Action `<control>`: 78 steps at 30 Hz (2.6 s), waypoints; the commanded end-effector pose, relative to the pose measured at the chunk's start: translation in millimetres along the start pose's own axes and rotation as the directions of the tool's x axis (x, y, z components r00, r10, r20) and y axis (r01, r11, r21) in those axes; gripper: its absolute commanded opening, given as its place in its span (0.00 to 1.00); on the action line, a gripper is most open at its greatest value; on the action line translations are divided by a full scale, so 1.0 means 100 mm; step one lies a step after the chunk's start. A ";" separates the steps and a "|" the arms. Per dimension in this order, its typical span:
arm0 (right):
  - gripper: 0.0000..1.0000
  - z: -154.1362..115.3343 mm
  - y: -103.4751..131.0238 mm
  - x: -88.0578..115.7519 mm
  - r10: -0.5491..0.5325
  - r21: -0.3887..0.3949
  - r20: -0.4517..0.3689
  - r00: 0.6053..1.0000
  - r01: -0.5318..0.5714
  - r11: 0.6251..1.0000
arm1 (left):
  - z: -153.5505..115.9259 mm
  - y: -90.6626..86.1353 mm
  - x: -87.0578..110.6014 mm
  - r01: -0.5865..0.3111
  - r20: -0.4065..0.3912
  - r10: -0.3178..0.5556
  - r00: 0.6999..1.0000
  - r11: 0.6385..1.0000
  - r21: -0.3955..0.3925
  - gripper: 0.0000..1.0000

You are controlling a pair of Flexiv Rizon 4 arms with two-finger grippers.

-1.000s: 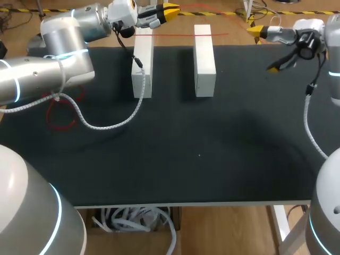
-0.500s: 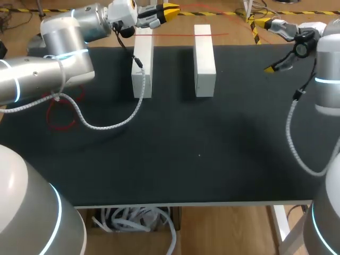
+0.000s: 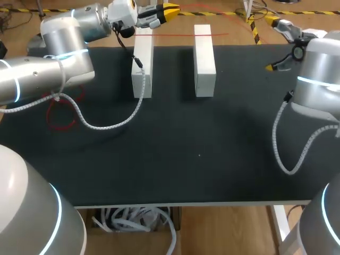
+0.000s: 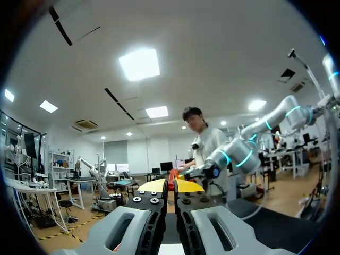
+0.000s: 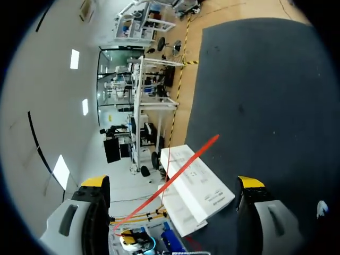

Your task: Grab the tape and strap the tape.

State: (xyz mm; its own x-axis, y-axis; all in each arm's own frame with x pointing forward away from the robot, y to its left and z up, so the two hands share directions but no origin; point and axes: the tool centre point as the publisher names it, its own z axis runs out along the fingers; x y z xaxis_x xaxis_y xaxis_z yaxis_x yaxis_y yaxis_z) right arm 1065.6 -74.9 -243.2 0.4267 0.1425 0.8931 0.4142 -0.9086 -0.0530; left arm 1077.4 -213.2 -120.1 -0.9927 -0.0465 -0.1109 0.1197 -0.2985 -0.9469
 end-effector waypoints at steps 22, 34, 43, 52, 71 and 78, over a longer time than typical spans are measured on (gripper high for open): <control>1.00 0.09 -0.06 0.31 0.005 -0.015 -0.106 0.994 -0.007 1.000 | -0.01 0.01 -0.01 0.001 -0.005 -0.001 1.000 1.000 0.002 0.00; 0.37 0.13 -0.08 0.27 0.038 -0.009 -0.101 0.994 -0.039 0.999 | -0.01 0.01 -0.01 0.001 -0.005 -0.001 1.000 1.000 0.002 0.00; 0.07 0.07 -0.06 0.13 0.028 -0.013 -0.069 0.997 -0.029 0.999 | -0.01 0.01 -0.01 0.001 -0.005 -0.001 1.000 1.000 0.002 0.00; 0.15 0.04 0.01 0.02 0.028 -0.026 -0.042 0.999 -0.029 0.999 | -0.01 0.01 -0.01 0.001 -0.005 -0.001 1.000 1.000 0.002 0.00; 0.24 0.01 0.11 0.00 0.031 -0.046 -0.043 0.999 -0.033 0.998 | -0.01 0.01 -0.01 0.001 -0.005 -0.001 1.000 1.000 0.002 0.00; 0.22 0.01 0.12 -0.01 0.034 -0.047 -0.039 0.999 -0.036 0.998 | -0.01 0.01 -0.01 0.001 -0.005 -0.001 1.000 1.000 0.002 0.00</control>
State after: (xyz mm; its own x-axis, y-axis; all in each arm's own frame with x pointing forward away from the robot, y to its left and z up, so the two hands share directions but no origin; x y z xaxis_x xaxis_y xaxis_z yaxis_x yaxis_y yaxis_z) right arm 1071.4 -84.2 -246.7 0.4046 0.0928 0.9098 0.3566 -0.9321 -0.0635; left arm 1077.5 -213.2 -120.2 -0.9928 -0.0464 -0.1108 0.1196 -0.2985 -0.9469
